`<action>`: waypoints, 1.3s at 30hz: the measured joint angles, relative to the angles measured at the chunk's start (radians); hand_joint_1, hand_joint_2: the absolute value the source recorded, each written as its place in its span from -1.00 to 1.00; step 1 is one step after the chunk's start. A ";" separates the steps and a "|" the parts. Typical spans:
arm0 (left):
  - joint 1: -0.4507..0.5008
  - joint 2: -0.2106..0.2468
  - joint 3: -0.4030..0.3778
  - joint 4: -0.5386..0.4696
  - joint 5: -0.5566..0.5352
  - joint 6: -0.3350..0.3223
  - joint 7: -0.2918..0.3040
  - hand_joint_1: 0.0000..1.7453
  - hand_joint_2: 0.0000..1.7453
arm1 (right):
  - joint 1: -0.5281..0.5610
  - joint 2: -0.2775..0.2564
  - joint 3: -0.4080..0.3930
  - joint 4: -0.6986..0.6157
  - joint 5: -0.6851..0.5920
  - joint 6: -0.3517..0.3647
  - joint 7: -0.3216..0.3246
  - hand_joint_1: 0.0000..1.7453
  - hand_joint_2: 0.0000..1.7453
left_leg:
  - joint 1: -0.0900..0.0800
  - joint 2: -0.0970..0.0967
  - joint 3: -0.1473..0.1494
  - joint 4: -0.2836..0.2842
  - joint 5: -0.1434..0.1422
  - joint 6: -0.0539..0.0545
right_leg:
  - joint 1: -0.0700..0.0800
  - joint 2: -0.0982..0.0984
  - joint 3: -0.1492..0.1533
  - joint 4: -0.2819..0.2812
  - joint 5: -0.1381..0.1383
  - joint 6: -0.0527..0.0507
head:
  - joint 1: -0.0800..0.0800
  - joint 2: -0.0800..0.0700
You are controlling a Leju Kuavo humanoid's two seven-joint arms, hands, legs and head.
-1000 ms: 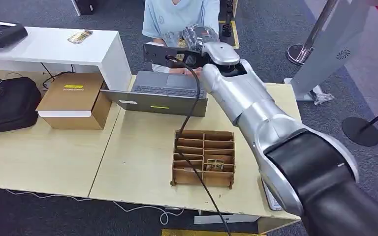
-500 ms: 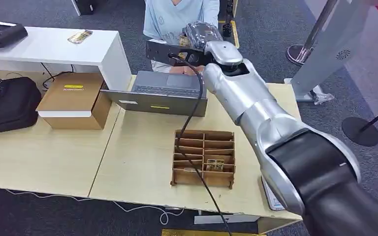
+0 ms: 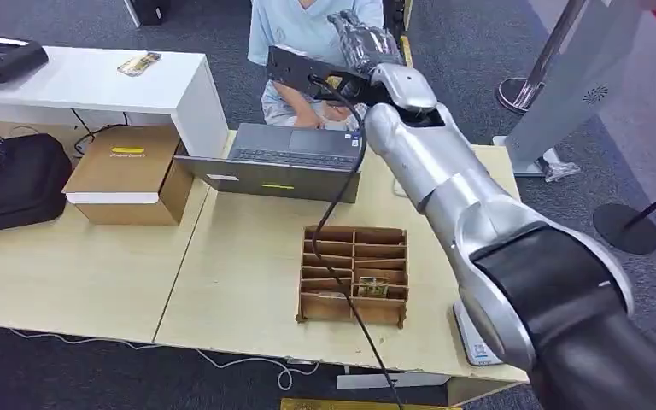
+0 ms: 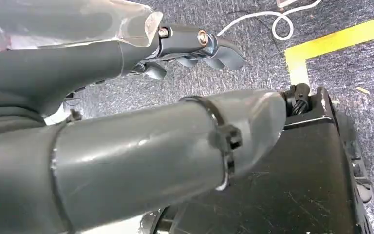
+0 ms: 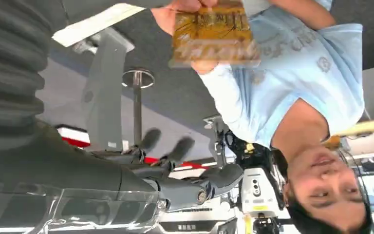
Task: Pass the card to the sensor for recognition and then transmit it.
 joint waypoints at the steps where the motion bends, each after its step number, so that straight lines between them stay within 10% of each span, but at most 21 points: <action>1: 0.000 0.000 -0.001 0.000 0.000 0.000 0.000 -1.00 -1.00 | 0.000 -0.002 -0.005 0.000 0.000 -0.002 -0.002 -1.00 1.00 | 0.000 0.000 0.000 0.000 0.000 0.000 | 0.000 0.000 0.000 0.000 0.000 0.000 | 0.000 0.000; 16: 0.000 0.000 -0.003 0.000 0.000 0.009 0.001 -1.00 -1.00 | 0.041 -0.011 -0.269 -0.039 -0.361 -0.041 -0.154 -1.00 1.00 | 0.000 0.000 0.000 0.000 0.000 0.000 | 0.000 0.000 0.000 0.000 0.000 0.000 | 0.000 0.000; 24: 0.004 0.002 -0.003 0.000 0.003 0.020 0.006 -1.00 -1.00 | 0.090 -0.011 -0.457 -0.098 -0.816 0.135 -0.236 -1.00 1.00 | 0.000 0.000 0.000 0.000 0.000 0.000 | 0.000 0.000 0.000 0.000 0.000 0.000 | 0.000 0.000; 30: 0.013 0.003 -0.003 0.000 0.006 0.029 0.016 -1.00 -1.00 | 0.214 -0.039 -0.429 -0.223 -1.139 0.310 -0.263 -1.00 1.00 | 0.000 -0.001 0.000 0.000 0.000 0.000 | 0.000 -0.001 0.000 0.000 0.000 0.000 | 0.000 0.000; 39: 0.040 0.016 -0.003 0.000 0.000 0.069 0.015 -1.00 -1.00 | 0.616 -0.204 -0.200 -0.674 -1.527 0.252 -0.347 -1.00 1.00 | 0.000 -0.001 0.000 0.000 -0.001 0.001 | 0.000 -0.001 0.000 -0.002 0.000 0.001 | 0.001 0.000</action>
